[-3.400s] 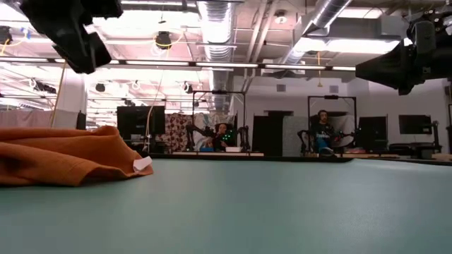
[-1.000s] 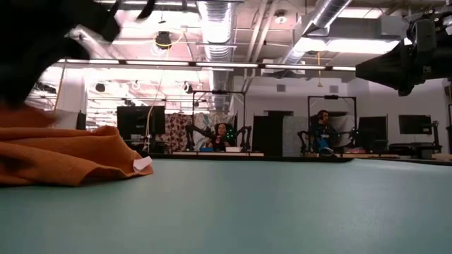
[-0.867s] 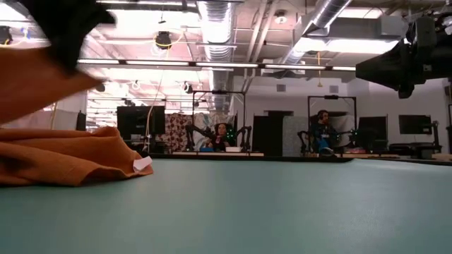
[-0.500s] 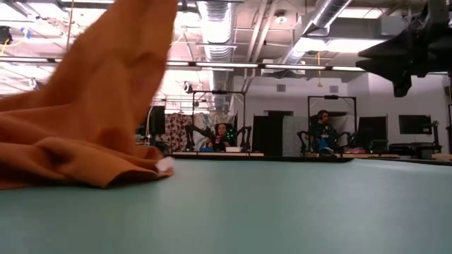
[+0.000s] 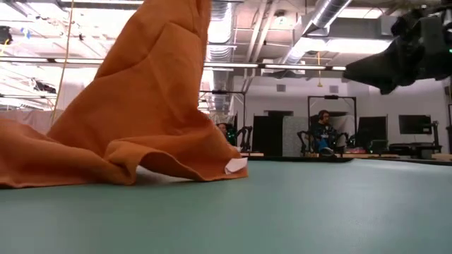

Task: Roll towel
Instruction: Fold the orange towel

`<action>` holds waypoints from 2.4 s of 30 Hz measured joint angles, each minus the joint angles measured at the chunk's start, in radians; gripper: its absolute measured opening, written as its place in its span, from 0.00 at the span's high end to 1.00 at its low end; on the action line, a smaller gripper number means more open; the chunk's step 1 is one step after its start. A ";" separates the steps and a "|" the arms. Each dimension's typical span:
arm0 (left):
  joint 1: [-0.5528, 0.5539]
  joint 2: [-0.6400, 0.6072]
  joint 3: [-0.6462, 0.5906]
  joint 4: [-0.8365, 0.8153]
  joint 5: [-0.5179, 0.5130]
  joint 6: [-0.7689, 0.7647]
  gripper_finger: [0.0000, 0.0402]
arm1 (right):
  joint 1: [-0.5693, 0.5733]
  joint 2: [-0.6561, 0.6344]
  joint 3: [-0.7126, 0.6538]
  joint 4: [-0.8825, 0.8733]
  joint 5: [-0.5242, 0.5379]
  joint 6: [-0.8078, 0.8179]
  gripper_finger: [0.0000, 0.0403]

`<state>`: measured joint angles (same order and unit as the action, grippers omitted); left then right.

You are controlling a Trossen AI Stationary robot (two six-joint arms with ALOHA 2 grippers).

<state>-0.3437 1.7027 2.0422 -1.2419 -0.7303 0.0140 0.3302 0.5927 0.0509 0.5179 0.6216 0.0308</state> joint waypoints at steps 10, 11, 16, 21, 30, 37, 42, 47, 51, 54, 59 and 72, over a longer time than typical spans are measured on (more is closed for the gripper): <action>0.059 0.000 0.000 0.028 0.042 0.048 1.00 | -0.028 0.567 0.324 0.034 -0.117 -0.088 0.63; 0.058 0.000 0.000 0.028 0.042 0.055 1.00 | -0.031 0.611 0.359 0.040 -0.138 -0.107 0.63; 0.056 0.000 0.000 0.028 0.046 0.069 1.00 | -0.069 0.781 0.506 0.039 -0.216 -0.195 0.62; 0.050 0.000 0.000 0.025 0.053 0.070 1.00 | -0.139 0.887 0.622 0.045 -0.442 -0.214 0.57; 0.029 0.000 0.000 0.021 0.054 0.073 1.00 | -0.247 1.030 0.759 0.046 -0.686 -0.249 0.49; 0.028 0.000 0.000 0.022 0.054 0.073 1.00 | -0.291 1.125 0.846 0.046 -0.777 -0.267 0.49; 0.028 0.000 0.000 0.021 0.054 0.074 1.00 | -0.301 1.176 0.889 0.021 -0.796 -0.275 0.49; 0.028 0.000 0.000 0.020 0.053 0.094 1.00 | -0.298 1.196 0.896 0.007 -0.905 -0.276 0.55; 0.029 0.000 0.000 0.019 0.048 0.107 1.00 | -0.298 1.196 0.896 -0.029 -0.902 -0.276 0.69; 0.030 0.000 0.000 0.019 0.038 0.107 1.00 | -0.299 1.196 0.896 -0.050 -0.888 -0.276 0.87; 0.030 0.000 0.000 0.020 -0.026 0.114 1.00 | -0.292 1.196 0.896 -0.064 -0.884 -0.249 0.97; 0.140 -0.004 0.000 -0.012 -0.246 -0.137 1.00 | -0.145 1.000 0.896 -0.464 -0.049 -0.094 0.99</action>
<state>-0.2035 1.6992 2.0418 -1.2540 -0.9768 -0.1233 0.1851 1.5923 0.9466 0.0539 0.5723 -0.0630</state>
